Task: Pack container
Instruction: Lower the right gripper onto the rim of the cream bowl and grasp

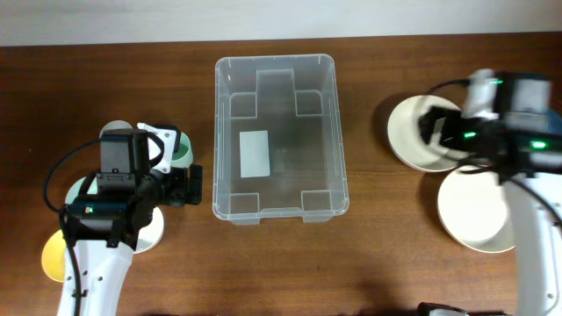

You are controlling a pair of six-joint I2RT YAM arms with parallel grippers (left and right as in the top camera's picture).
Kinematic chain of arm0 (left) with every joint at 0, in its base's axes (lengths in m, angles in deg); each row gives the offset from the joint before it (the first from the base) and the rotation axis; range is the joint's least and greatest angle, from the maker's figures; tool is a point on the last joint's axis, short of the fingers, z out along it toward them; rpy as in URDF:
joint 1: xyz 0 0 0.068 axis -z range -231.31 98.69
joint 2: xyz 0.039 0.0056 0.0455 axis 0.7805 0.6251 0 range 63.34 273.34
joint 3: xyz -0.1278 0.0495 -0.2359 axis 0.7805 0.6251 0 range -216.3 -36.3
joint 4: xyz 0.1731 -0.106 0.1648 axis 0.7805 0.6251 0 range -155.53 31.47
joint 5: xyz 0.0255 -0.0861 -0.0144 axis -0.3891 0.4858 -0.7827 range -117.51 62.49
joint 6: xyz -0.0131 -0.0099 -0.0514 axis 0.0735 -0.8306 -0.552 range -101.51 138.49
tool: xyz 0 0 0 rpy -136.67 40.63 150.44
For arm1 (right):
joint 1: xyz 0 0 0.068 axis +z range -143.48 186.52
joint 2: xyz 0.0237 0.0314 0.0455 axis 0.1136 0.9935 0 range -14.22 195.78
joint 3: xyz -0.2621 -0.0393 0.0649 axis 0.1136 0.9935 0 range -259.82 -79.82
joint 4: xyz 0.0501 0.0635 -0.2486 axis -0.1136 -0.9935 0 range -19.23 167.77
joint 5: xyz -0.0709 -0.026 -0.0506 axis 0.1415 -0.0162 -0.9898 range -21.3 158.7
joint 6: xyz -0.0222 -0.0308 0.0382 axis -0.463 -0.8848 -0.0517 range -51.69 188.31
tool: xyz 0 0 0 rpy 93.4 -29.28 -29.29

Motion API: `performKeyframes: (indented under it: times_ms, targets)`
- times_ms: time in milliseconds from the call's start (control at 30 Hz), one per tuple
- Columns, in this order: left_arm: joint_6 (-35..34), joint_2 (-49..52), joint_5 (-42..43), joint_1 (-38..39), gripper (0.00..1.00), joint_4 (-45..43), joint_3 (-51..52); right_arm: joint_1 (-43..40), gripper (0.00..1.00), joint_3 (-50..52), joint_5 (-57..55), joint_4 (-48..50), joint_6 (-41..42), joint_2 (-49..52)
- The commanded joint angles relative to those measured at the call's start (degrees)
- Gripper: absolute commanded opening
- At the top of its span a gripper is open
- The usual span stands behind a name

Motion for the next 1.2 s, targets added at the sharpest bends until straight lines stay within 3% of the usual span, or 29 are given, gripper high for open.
performKeyframes:
  times_ms: [0, 100, 433, 1167]
  targets:
    - [-0.4, -0.1, 1.0, 0.3, 0.99, -0.4, -1.1, -11.0, 0.99, -1.9, 12.3, 4.3, 1.6, 1.7]
    - [-0.4, -0.1, 1.0, 0.3, 0.99, -0.9, -1.1, -16.5, 0.99, -1.9, 14.6, 6.6, 0.3, 7.3]
    - [-0.4, -0.1, 1.0, 0.3, 0.99, -1.2, -1.1, -16.6, 1.00, -1.9, 14.6, 13.8, 0.1, 25.5]
    - [-0.4, -0.1, 1.0, 0.3, 0.99, -1.8, -1.1, -16.1, 0.97, -1.9, 12.3, 15.1, -1.3, 40.8]
